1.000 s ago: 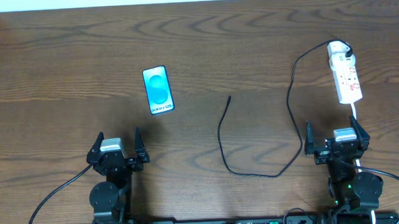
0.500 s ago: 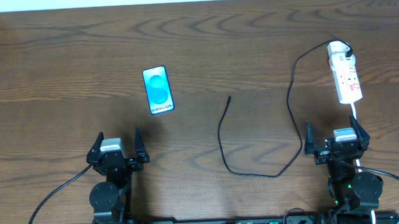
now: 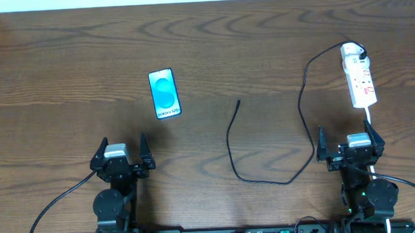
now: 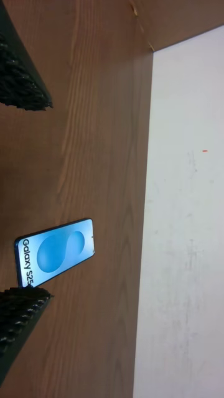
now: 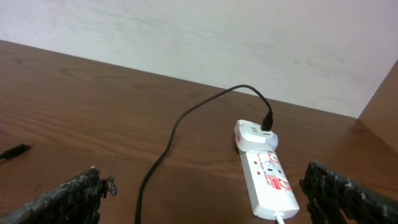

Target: Plug charger to phone and switch on socket

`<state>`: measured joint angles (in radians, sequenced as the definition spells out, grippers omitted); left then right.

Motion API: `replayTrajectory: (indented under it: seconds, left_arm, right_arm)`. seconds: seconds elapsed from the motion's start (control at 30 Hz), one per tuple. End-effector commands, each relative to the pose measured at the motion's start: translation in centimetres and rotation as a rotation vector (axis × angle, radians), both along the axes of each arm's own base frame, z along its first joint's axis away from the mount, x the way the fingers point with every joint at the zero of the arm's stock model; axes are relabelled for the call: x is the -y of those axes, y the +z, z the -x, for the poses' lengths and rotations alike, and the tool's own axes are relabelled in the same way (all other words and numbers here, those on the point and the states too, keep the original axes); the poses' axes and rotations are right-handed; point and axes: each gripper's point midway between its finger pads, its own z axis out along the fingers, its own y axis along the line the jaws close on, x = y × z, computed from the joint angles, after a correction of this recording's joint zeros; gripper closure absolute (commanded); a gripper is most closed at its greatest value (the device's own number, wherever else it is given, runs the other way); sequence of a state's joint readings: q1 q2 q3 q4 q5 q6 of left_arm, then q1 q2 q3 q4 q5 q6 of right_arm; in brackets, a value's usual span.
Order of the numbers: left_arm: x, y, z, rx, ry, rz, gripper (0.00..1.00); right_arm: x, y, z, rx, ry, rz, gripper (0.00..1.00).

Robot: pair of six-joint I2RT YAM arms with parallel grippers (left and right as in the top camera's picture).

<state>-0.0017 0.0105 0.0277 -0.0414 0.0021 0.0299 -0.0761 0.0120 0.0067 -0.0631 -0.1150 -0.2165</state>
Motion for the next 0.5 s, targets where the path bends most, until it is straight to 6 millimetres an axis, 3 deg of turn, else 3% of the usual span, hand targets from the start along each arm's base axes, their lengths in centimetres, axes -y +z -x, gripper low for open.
replayTrajectory:
  seconds: [0.0,0.33,0.47]
  left_arm:
    - [-0.1,-1.7,0.1,-0.047,0.004,0.001,0.1]
    - [0.1,2.9,1.0,-0.009,-0.01,-0.002,0.1]
    - [0.1,6.1,1.7,0.001,-0.01,-0.002,0.1]
  right_arm:
    - [0.0,0.0,0.0,0.001,-0.003,0.009,0.01]
    - [0.0,0.0,0.0,0.001,-0.003,0.009,0.01]
    - [0.0,0.0,0.0,0.001,-0.003,0.009,0.01]
